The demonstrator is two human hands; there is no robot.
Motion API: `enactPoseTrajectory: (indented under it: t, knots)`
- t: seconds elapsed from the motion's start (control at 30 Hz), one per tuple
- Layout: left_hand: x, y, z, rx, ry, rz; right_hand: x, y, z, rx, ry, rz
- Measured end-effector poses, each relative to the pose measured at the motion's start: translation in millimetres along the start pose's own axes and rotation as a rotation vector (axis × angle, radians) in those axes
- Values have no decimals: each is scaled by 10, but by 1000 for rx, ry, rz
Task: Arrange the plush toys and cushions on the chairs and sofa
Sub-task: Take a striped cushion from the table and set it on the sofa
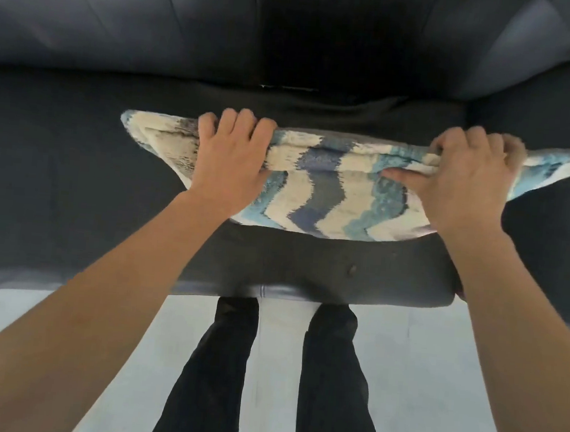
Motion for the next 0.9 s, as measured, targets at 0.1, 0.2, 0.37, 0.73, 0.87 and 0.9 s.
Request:
enactPoseTrajectory:
  t: [0.1, 0.2, 0.37, 0.73, 0.87, 0.9]
  knots:
    - [221, -206, -159, 39, 1, 85, 163, -226, -78, -11, -66, 72]
    - [305, -488, -468, 106, 25, 129, 205, -545, -279, 64, -138, 206]
    - [181, -1087, -960, 153, 99, 25, -58, -1308, -427, 184, -41, 123]
    - [259, -1031, -769, 57, 98, 53, 197, -1307, -241, 297, -6, -101]
    - [521, -1249, -895, 56, 1, 210, 457, -1542, -215, 275, -135, -2]
    - [517, -1308, -942, 67, -14, 241, 425, -1616, -230, 272, -173, 65]
Point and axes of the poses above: each hand's wrist, its own y-axis away from the middle knuckle, its own x-axis out of the back of the hand, z = x × y, the point moved 6 cm from there along -y, towards the middle knuckle, and after that the axes turned 3 degrees about -x, right-handed, at the moved point
